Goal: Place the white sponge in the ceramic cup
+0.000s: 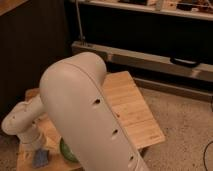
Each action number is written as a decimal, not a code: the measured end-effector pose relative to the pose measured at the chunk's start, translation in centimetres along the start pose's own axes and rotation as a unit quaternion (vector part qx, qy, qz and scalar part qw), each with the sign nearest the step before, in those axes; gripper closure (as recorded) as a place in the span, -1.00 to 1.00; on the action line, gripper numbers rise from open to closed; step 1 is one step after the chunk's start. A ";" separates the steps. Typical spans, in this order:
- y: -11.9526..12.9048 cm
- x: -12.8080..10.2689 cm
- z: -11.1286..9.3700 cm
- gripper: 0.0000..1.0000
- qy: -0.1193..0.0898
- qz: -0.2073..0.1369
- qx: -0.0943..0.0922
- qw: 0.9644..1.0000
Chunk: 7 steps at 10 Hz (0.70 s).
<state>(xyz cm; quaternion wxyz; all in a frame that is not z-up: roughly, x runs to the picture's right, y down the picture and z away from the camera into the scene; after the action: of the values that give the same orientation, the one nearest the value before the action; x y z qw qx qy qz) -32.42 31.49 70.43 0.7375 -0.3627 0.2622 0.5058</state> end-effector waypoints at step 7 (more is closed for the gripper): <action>3.4 -3.5 0.5 -0.60 0.002 -0.003 0.004 1.000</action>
<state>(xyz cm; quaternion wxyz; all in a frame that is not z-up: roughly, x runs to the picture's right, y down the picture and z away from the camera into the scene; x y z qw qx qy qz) -36.83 30.73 72.44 0.7398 -0.3617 0.2650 0.5017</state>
